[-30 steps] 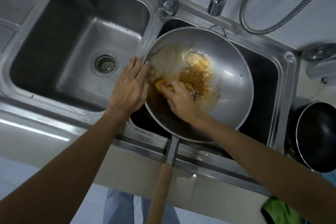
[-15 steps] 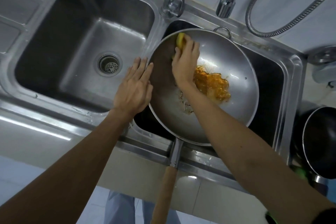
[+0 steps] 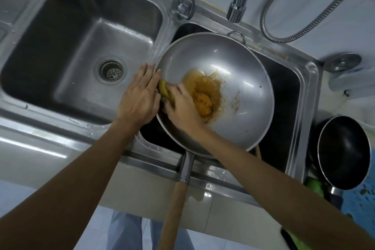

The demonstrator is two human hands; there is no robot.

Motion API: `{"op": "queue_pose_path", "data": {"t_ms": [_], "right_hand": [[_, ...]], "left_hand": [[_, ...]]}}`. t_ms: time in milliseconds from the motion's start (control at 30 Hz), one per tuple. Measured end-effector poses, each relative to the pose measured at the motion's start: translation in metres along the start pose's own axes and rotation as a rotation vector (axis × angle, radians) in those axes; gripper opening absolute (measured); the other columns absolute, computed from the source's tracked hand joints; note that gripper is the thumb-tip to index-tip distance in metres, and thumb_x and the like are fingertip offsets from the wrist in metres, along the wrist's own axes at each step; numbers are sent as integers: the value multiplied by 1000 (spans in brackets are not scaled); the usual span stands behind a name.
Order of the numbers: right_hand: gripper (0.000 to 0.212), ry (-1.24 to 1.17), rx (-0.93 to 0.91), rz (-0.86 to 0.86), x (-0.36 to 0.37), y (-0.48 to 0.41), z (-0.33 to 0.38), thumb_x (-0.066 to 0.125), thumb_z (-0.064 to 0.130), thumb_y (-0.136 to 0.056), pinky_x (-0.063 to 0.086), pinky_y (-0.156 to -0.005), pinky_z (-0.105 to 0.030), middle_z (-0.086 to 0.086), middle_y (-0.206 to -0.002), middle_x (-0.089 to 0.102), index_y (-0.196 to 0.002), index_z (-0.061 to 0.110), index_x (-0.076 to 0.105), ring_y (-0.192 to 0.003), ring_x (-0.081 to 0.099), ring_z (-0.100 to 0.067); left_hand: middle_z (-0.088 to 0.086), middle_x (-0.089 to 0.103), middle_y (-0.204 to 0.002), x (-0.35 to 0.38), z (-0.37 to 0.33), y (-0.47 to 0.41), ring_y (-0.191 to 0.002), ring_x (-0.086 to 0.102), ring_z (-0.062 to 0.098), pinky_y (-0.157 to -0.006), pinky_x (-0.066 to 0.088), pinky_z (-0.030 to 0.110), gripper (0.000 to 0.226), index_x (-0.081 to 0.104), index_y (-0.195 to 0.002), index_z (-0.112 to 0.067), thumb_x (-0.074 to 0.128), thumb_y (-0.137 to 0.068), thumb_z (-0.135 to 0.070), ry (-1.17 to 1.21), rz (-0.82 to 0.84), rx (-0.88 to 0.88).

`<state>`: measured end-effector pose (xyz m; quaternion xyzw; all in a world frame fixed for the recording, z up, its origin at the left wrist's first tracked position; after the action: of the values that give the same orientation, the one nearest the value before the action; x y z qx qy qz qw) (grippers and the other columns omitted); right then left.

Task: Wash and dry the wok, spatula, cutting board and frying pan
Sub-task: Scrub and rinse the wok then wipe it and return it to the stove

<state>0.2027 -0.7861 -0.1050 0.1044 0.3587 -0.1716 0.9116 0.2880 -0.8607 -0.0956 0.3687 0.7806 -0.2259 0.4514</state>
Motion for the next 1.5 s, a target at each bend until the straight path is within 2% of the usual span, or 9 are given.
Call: {"op": "queue_pose_path", "data": {"t_ms": [133, 233, 433, 633, 900, 1000, 1100, 1267, 1500], "right_hand": [[46, 110, 17, 385, -16, 91, -33, 55, 20, -100, 34, -111, -25, -2, -139, 43, -145, 21, 51, -127, 41, -10], [54, 421, 12, 541, -70, 130, -86, 56, 19, -96, 21, -123, -41, 0, -162, 27, -147, 35, 46, -147, 26, -21], [63, 1088, 11, 333, -169, 51, -154, 62, 15, -90, 19, -121, -59, -18, -162, 26, -150, 19, 43, -147, 19, -49], [75, 875, -35, 173, -94, -50, -118, 46, 7, -100, 9, -125, -54, -17, -167, -8, -161, 13, 2, -153, -4, -41], [63, 114, -2, 208, 9, 14, -14, 48, -6, -97, 16, -124, -29, -16, -165, 18, -156, 2, 26, -150, 23, -29], [61, 148, 16, 375, -10, 75, -28, 47, -17, -90, 12, -121, -17, -12, -160, 32, -148, 3, 44, -146, 31, -21], [60, 396, 75, 481, -54, 113, -72, 52, -10, -89, 21, -123, -29, -5, -158, 39, -144, 13, 53, -144, 39, -25], [46, 964, 242, 291, -144, 71, -135, 57, 13, -93, 33, -112, -49, -12, -147, 41, -139, 18, 53, -128, 40, -37], [56, 738, 73, 78, -101, -24, -116, 52, 14, -100, 35, -116, -50, -21, -156, 29, -154, 16, 35, -136, 36, -39]], "left_hand": [[23, 31, -159, -3, -3, 0, -151, 22, 37, -123, 22, 51, 59, 37, -151, 1, 35, -95, -18, -1, -8, -1], [22, 31, -159, -1, -1, 0, -151, 21, 36, -123, 22, 51, 58, 36, -151, -1, 36, -96, -18, -2, -17, -4], [22, 31, -160, 2, 2, 0, -151, 21, 35, -122, 24, 52, 58, 36, -151, -2, 33, -97, -22, -4, -26, 0], [21, 29, -161, 1, 1, -1, -152, 18, 34, -123, 21, 49, 60, 36, -152, -1, 31, -96, -24, -2, -24, 2], [23, 32, -159, -1, -2, 1, -151, 21, 36, -123, 18, 46, 57, 38, -150, 1, 41, -96, -17, 2, -42, 8], [23, 31, -159, -1, -1, 0, -151, 20, 37, -123, 20, 49, 59, 36, -151, 1, 39, -95, -18, 6, -26, 8], [21, 30, -160, -1, 0, -1, -152, 19, 35, -124, 19, 47, 59, 36, -152, -1, 37, -96, -19, 0, -31, -2], [20, 29, -161, 2, 2, -1, -152, 19, 34, -123, 20, 47, 59, 36, -152, -2, 38, -96, -19, -12, -30, -1], [19, 29, -161, 3, 3, -2, -153, 18, 33, -123, 23, 50, 60, 37, -152, -2, 35, -95, -22, -10, -26, -2]]}}
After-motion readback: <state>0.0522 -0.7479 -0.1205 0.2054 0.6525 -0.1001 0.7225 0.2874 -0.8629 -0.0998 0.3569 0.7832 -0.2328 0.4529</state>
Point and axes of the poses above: each hand's wrist, its own y-axis away from the middle knuckle, its own x-axis out of the palm, z = x × y, the point moved 9 cm from there along -y, towards the middle knuckle
